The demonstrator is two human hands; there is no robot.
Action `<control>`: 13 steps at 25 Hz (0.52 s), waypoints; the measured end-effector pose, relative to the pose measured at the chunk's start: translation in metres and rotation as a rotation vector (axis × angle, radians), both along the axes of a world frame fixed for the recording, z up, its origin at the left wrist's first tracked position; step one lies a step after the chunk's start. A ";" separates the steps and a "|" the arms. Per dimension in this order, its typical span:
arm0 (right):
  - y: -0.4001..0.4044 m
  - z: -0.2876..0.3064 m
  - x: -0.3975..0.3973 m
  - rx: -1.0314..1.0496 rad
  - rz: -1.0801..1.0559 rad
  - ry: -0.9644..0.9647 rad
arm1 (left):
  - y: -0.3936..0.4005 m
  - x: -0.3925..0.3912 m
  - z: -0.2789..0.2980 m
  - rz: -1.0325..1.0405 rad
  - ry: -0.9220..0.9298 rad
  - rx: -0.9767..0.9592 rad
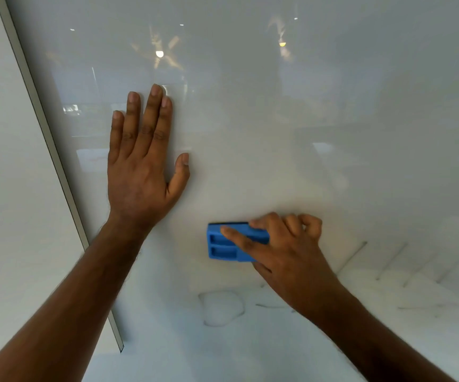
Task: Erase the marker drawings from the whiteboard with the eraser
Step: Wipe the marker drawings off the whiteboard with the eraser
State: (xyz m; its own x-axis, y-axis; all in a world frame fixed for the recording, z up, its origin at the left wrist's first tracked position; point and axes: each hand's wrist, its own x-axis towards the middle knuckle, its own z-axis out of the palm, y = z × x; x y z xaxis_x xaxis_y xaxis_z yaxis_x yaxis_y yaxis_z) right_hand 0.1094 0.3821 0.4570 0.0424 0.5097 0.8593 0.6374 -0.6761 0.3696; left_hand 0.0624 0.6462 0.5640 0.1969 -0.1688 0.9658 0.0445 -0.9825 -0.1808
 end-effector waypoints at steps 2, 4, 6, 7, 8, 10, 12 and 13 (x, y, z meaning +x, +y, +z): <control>0.023 0.007 -0.005 0.029 0.022 0.015 | 0.001 0.000 -0.001 0.003 0.004 -0.004; 0.040 -0.003 -0.011 -0.017 0.031 0.006 | 0.002 0.000 -0.001 0.005 0.010 -0.001; 0.041 -0.025 -0.013 -0.120 0.021 -0.008 | 0.003 0.000 -0.001 0.004 0.013 0.003; 0.034 -0.035 -0.012 -0.174 0.017 -0.006 | 0.004 0.000 -0.002 0.003 0.011 0.004; 0.023 -0.045 -0.010 -0.210 0.017 0.000 | 0.004 0.000 -0.003 0.002 0.010 0.004; -0.002 -0.060 -0.006 -0.226 0.006 0.002 | 0.004 0.000 -0.004 0.004 0.010 0.000; -0.025 -0.060 -0.001 -0.203 -0.016 -0.001 | 0.004 -0.001 -0.005 0.007 0.006 0.000; -0.034 -0.053 0.001 -0.189 -0.024 0.003 | 0.003 -0.001 -0.005 0.010 0.004 -0.001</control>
